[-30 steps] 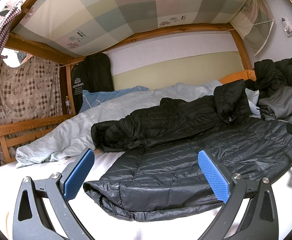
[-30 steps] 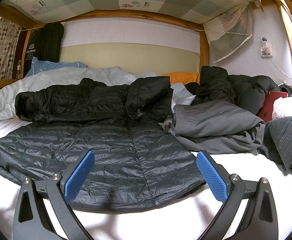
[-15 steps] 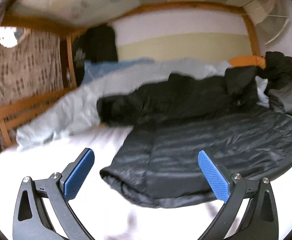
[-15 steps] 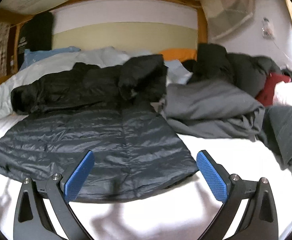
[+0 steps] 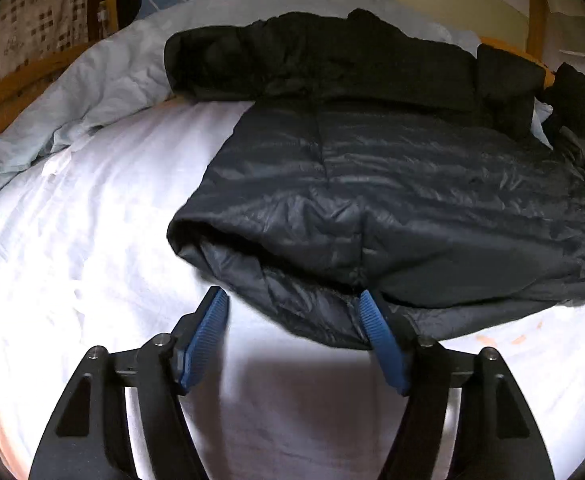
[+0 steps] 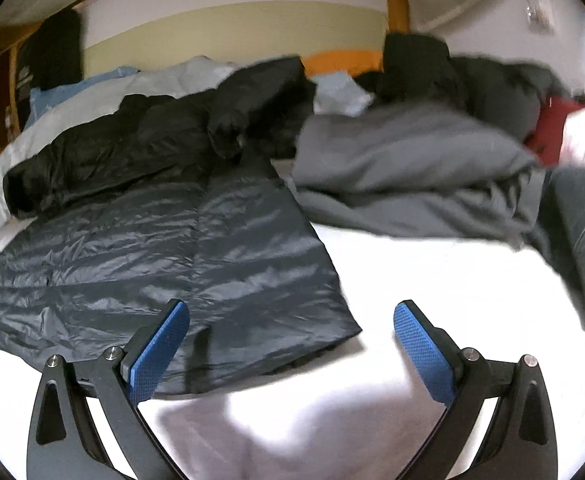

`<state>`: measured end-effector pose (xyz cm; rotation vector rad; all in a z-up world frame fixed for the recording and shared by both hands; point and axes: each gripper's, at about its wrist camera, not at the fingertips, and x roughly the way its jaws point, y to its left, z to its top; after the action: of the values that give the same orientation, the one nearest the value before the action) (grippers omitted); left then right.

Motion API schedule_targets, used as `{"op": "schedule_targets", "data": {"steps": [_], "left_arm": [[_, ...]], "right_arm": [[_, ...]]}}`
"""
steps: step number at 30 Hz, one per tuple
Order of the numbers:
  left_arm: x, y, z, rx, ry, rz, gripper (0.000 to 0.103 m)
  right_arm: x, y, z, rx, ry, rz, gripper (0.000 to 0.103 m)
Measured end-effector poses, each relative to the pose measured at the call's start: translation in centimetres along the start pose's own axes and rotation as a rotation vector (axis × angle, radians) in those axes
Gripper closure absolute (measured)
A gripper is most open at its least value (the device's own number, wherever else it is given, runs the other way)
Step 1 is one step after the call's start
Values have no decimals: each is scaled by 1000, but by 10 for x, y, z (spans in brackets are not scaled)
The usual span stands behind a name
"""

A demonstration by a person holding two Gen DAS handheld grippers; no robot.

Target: Fold large clothes

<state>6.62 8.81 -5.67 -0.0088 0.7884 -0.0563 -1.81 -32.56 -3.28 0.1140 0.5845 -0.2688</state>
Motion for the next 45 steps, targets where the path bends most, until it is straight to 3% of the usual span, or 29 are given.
{"op": "schedule_targets", "data": {"steps": [2,3,4,5,6,7,8,10,14,17,20,21,23,26,30,33,35,38,39,41,43,44,45], "left_arm": [[4,3,0,-21,18,-39,36],[8,4,0,-28,28,-60,46],[7,5,1,-25,30,-86,69],[5,3,1,-10,26,-121,84],[3,1,3,3,24,-152,99],[-1,-3,3,15,10,-118,101],[-6,-6,2,17,-13,-86,101],[-22,-5,1,-11,-63,-74,101],[-81,-15,9,41,-205,-30,101],[-124,-6,10,-11,-251,-60,101],[-166,-1,0,38,-246,-77,101],[-182,-1,-3,62,-255,-63,101],[-201,2,-14,88,-250,-39,101],[-214,12,-13,46,-242,-54,101],[-193,9,16,21,-224,-2,101],[-149,9,43,-4,-171,32,101],[-117,9,51,-20,-127,25,101],[-79,13,54,-14,-126,41,100],[-70,11,54,10,-134,74,100],[-55,7,52,30,-142,108,96],[-46,6,51,30,-145,111,88],[-42,6,50,36,-145,132,86],[-40,6,48,46,-152,153,74]], "right_arm": [[14,-6,-1,38,54,14,1],[21,-7,-1,46,83,21,5],[26,-7,-1,49,103,38,27],[31,-6,-1,43,120,59,51],[32,-4,-1,34,121,68,65],[31,-1,-2,24,112,76,95],[25,2,-2,16,85,72,96],[7,3,-1,13,14,56,98],[-44,0,8,21,-82,58,98],[-89,-5,16,13,-111,76,98],[-141,-18,5,46,-43,132,98],[-158,-19,-3,38,-50,161,98],[-186,-20,-12,-32,-64,123,98],[-204,-21,1,-63,-114,117,98],[-162,-11,43,-45,-84,151,98],[-90,0,72,7,92,211,98],[-45,8,90,-49,116,113,97],[-4,9,99,-22,126,98,90],[8,9,98,1,131,100,85],[26,6,95,29,104,41,54],[28,0,85,46,45,7,36],[28,-6,81,55,12,-2,33],[28,-11,80,55,-3,-13,32]]}}
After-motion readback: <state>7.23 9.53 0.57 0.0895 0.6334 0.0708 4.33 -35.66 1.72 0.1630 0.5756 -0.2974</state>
